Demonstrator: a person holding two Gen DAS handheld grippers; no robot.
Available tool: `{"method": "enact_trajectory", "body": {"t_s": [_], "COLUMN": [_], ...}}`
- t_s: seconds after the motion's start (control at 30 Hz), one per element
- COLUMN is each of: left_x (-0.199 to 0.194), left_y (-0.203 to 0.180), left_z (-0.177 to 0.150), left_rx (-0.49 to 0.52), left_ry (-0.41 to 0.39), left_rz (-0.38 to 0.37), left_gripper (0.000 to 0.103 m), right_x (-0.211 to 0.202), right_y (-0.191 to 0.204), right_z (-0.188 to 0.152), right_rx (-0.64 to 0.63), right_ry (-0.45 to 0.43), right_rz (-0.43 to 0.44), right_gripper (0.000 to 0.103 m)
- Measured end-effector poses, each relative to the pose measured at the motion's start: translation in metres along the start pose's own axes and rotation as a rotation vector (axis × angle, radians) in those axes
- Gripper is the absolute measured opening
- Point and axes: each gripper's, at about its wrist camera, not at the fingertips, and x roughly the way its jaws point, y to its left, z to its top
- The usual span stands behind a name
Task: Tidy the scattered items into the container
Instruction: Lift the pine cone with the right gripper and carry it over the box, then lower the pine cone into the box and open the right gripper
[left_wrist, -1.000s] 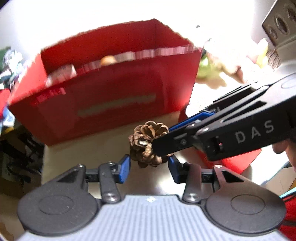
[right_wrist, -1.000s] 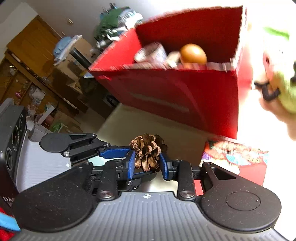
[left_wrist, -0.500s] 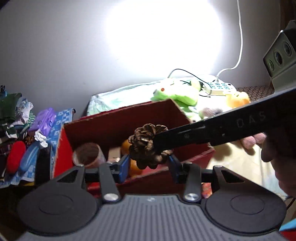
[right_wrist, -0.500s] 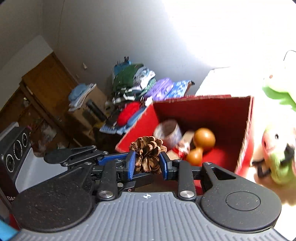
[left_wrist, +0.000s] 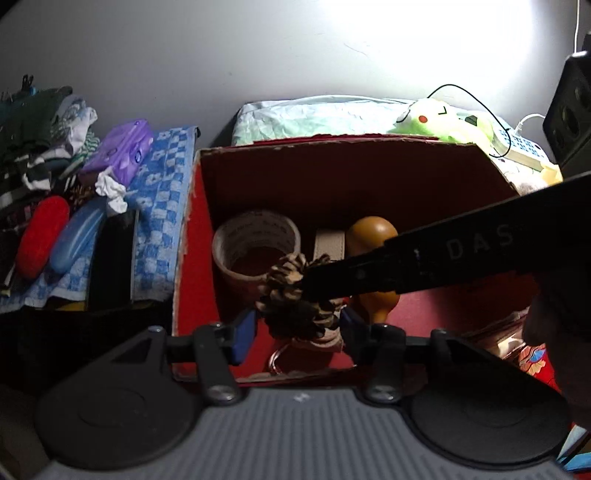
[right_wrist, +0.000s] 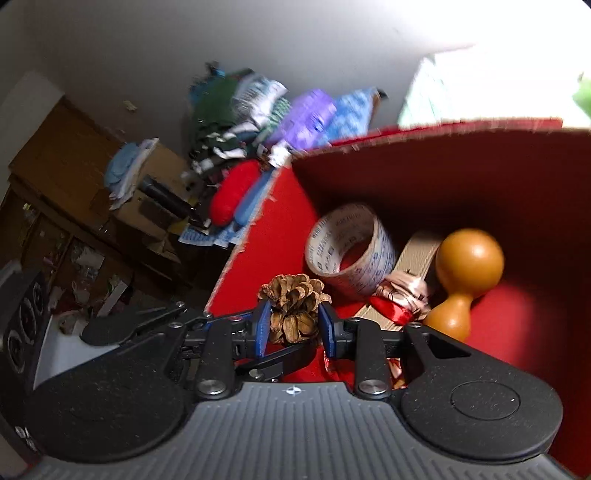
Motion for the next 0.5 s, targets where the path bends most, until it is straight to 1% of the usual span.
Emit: {"method": "enact_trajectory", "body": {"t_s": [0.03, 0.07, 0.13, 0.2, 0.23, 0.3, 0.4, 0.43, 0.5], "left_x": [0.002, 0.005, 0.003, 0.003, 0.002, 0.002, 0.003, 0.004, 0.005], "left_y": [0.003, 0.005, 0.002, -0.001, -0.002, -0.003, -0.006, -0.007, -0.008], "left_z": [0.001, 0.002, 0.003, 0.003, 0.002, 0.002, 0.003, 0.003, 0.004], "left_rx": [-0.005, -0.001, 0.033, 0.056, 0.063, 0.066, 0.076, 0.080, 0.082], "left_ry": [0.005, 0.011, 0.009, 0.008, 0.004, -0.002, -0.006, -0.004, -0.001], "left_rz": [0.005, 0.016, 0.024, 0.020, 0.021, 0.012, -0.003, -0.008, -0.010], "left_gripper": [0.047, 0.047, 0.048, 0.052, 0.052, 0.054, 0.058, 0.062, 0.063], "right_x": [0.007, 0.014, 0.025, 0.034, 0.036, 0.033, 0.028, 0.027, 0.023], "right_y": [-0.002, -0.004, -0.010, -0.014, -0.015, -0.017, -0.017, -0.015, -0.012], "right_z": [0.001, 0.003, 0.003, 0.003, 0.002, 0.002, -0.001, -0.001, -0.001], "right_rx": [0.021, 0.042, 0.092, 0.118, 0.127, 0.142, 0.127, 0.121, 0.100], "right_ry": [0.021, 0.047, 0.078, 0.090, 0.093, 0.083, 0.068, 0.059, 0.039], "right_rz": [-0.017, -0.027, -0.012, -0.006, -0.014, -0.001, -0.005, -0.012, -0.033], "right_gripper": [0.026, 0.026, 0.026, 0.026, 0.026, 0.026, 0.027, 0.027, 0.028]}}
